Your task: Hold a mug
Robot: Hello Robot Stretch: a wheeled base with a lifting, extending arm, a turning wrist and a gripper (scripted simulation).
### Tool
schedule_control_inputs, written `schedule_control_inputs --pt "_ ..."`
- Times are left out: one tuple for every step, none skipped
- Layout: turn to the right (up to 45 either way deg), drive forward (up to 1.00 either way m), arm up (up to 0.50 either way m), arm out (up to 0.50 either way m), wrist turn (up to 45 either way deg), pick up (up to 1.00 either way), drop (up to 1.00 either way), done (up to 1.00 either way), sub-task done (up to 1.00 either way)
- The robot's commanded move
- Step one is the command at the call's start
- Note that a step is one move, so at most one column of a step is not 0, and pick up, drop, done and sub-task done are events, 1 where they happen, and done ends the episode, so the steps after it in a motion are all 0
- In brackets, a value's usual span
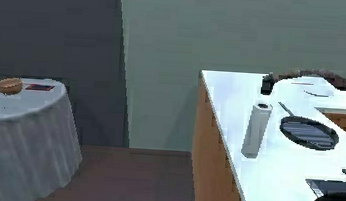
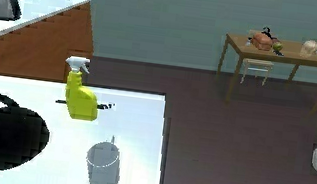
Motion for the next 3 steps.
schedule_control_inputs --pt "0.0 0.0 0.38 0.0 0.0 0.0 0.0 0.0 0.0" --pt "0.0 0.0 0.0 0.02 0.0 0.0 0.0 0.0 0.0" --pt "0.0 0.0 0.0 0.0 45.0 0.0 0.0 0.0 0.0"
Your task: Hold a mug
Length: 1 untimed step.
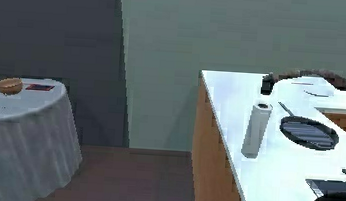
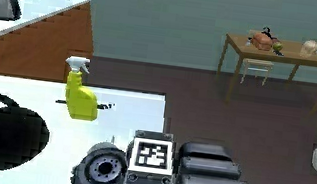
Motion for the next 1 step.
schedule_control_inputs --pt "0.0 0.0 0.0 0.0 45.0 0.0 0.0 0.0 0.0"
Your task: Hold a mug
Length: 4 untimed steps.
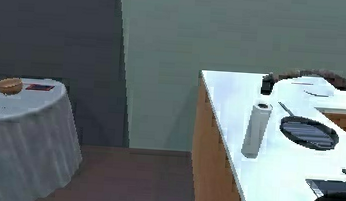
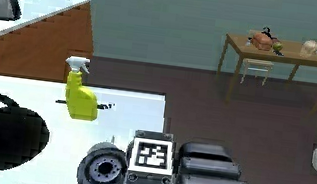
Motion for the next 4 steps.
schedule_control_inputs --pt "0.0 0.0 0.0 0.0 45.0 0.0 0.0 0.0 0.0" --pt "0.0 0.0 0.0 0.0 30.0 0.0 0.0 0.0 0.0" --pt "0.0 0.0 -0.16 0.0 0.0 0.0 0.0 0.0 0.0" --pt "0.0 0.0 0.0 0.0 0.0 1.0 0.0 0.0 0.0"
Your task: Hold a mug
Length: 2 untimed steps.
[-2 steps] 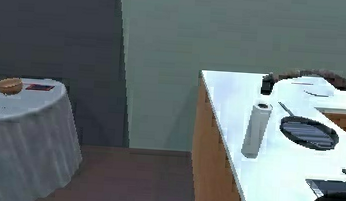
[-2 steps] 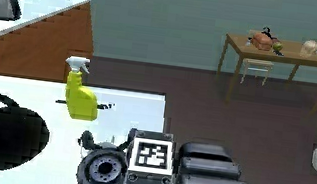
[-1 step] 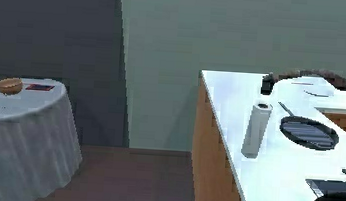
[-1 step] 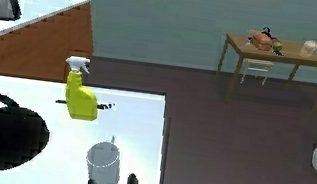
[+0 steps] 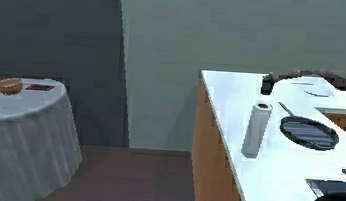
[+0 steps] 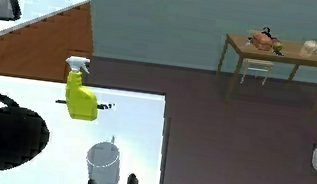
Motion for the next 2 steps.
schedule_control_inputs --pt "0.0 0.0 0.1 0.0 0.0 0.0 0.0 0.0 0.0" --pt "0.0 0.0 0.0 0.0 0.0 0.0 0.0 1.0 0.0"
